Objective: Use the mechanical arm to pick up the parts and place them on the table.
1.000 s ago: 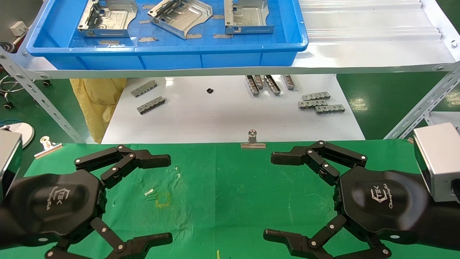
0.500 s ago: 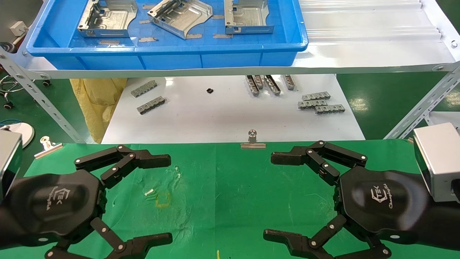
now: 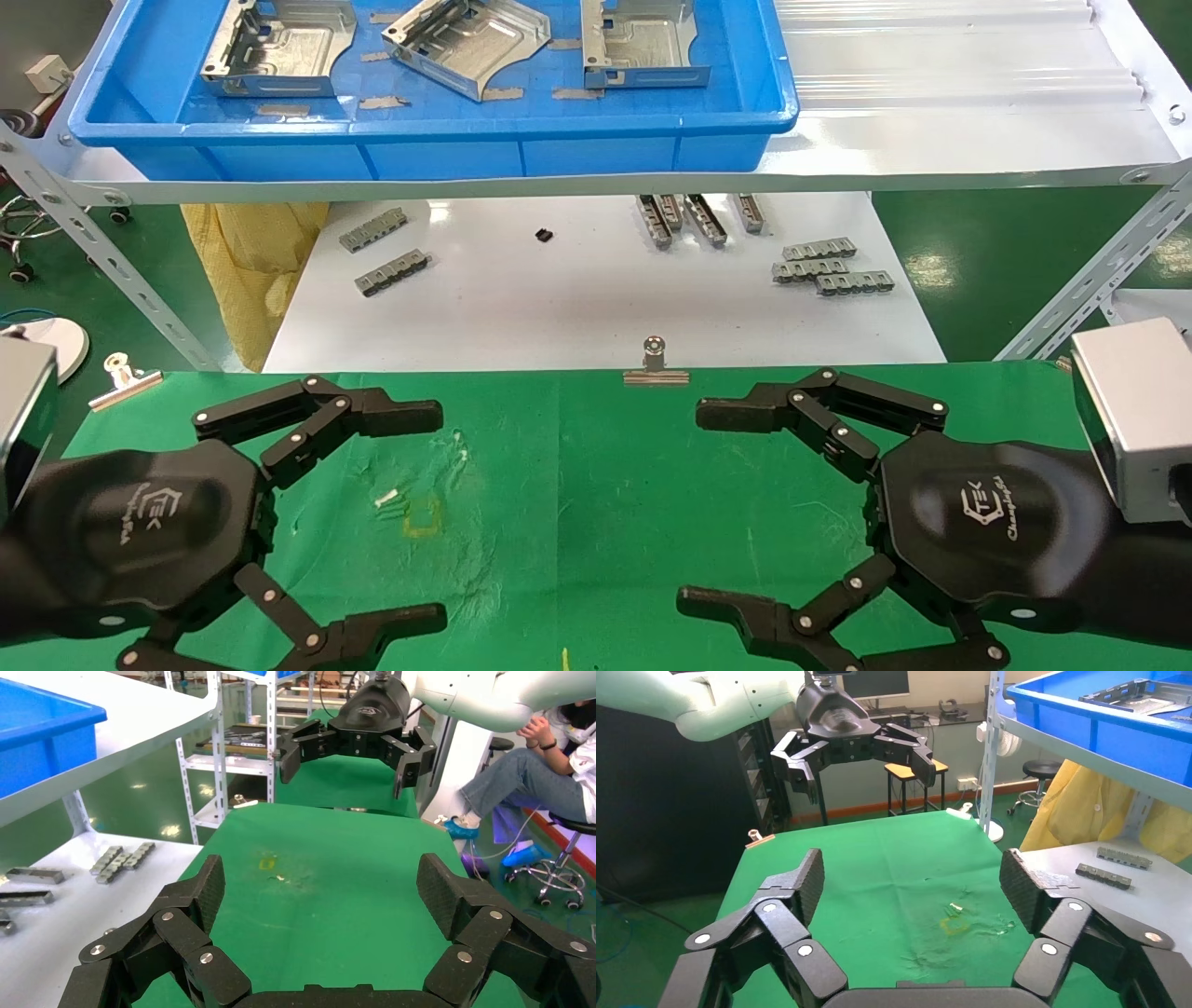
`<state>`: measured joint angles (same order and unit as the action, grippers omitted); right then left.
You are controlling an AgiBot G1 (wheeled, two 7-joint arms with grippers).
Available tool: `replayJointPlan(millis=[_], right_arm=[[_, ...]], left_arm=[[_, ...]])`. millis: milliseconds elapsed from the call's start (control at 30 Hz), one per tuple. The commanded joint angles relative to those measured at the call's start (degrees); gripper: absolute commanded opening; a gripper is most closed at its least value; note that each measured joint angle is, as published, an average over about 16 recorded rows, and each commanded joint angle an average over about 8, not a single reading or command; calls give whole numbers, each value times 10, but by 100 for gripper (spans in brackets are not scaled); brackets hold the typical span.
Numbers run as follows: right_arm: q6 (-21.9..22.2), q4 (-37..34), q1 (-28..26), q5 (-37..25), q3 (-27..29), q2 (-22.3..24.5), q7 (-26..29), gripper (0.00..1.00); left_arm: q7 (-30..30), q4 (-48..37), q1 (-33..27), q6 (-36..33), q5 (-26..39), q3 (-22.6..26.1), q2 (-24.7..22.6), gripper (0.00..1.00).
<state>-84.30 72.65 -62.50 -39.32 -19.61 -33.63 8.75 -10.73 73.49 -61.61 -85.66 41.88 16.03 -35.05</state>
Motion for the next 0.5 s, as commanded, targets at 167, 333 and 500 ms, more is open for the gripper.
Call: replayJointPlan(millis=[167,333,500], right_arm=[[0,0,0,0,0,0,0,0],[0,0,0,0,0,0,0,0],[0,0,0,0,0,0,0,0]], left_arm=[[0,0,0,0,0,0,0,100],[0,0,0,0,0,0,0,100],[0,0,0,0,0,0,0,100]])
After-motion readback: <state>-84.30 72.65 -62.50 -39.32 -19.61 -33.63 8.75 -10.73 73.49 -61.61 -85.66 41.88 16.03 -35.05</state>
